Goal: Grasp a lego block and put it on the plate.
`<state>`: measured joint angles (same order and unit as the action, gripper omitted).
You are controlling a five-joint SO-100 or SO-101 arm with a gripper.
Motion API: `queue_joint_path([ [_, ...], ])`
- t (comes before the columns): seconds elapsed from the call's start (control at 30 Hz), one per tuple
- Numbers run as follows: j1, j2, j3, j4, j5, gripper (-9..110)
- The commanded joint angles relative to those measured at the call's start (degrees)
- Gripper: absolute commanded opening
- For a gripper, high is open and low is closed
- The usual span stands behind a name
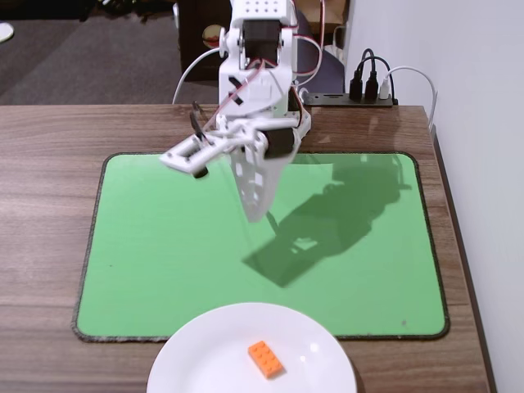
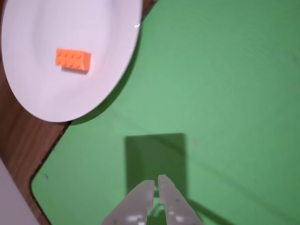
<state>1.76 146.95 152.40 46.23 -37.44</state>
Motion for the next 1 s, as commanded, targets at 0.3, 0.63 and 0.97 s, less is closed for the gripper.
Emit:
queue_joint_path([
  [0.3, 0.0, 25.6, 9.0, 15.1, 17.1, 1],
  [0.63, -0.6, 41.0, 13.6, 24.6, 26.4, 1],
  [0.97, 2.1, 41.6, 14.9, 26.5, 31.7, 1],
])
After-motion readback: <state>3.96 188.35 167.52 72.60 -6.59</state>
